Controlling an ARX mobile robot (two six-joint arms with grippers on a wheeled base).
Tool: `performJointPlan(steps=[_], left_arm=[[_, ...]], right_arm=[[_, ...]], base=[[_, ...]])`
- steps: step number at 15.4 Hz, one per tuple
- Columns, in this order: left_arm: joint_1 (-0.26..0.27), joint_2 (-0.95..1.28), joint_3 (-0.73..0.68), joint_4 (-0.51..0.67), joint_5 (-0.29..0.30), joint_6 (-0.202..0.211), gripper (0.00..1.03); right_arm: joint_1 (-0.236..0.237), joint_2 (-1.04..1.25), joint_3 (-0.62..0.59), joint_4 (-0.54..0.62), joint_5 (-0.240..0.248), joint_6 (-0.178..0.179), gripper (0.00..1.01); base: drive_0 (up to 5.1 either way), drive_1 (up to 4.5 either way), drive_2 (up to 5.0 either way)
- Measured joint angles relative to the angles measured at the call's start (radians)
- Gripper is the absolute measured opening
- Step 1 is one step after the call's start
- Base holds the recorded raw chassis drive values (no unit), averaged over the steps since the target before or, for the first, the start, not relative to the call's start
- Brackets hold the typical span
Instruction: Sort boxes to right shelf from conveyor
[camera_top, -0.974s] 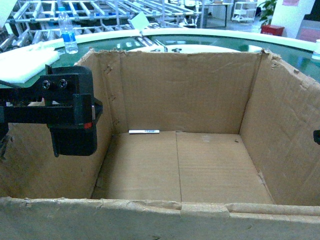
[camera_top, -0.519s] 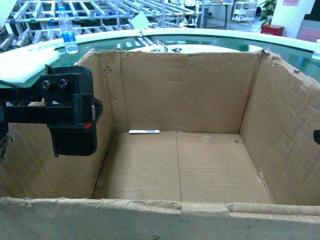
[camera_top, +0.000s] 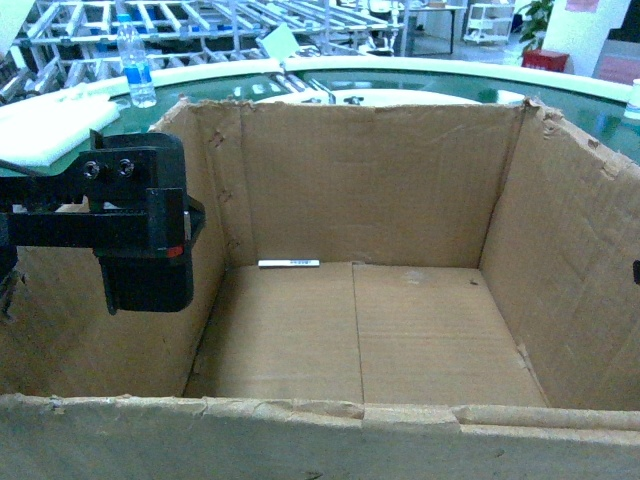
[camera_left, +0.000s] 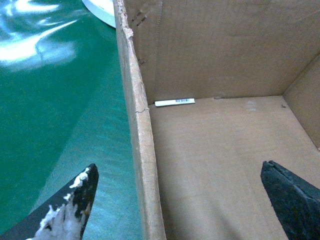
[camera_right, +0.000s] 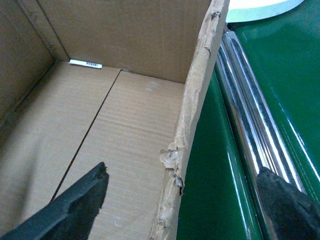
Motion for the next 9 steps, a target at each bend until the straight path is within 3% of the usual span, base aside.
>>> performJointPlan(steps=[5, 7, 8, 9], left_arm=[[0.0, 0.0, 0.0, 0.0, -0.001, 0.0, 0.43], [0.002, 0.0, 0.0, -0.003, -0.015, -0.004, 0.11], [0.002, 0.002, 0.0, -0.004, -0.019, -0.005, 0.02], [0.002, 0.002, 0.0, -0.004, -0.02, -0.005, 0.02]], right_arm=[[0.0, 0.0, 0.0, -0.004, -0.002, -0.001, 0.35], [0.0, 0.0, 0.0, -0.006, -0.003, 0.0, 0.04], [0.0, 0.0, 0.0, -0.005, -0.001, 0.0, 0.02], [0.0, 0.0, 0.0, -0.004, -0.002, 0.001, 0.02]], base=[[0.0, 0.0, 0.0], [0.0, 0.0, 0.0], [0.0, 0.0, 0.0], [0.0, 0.0, 0.0]])
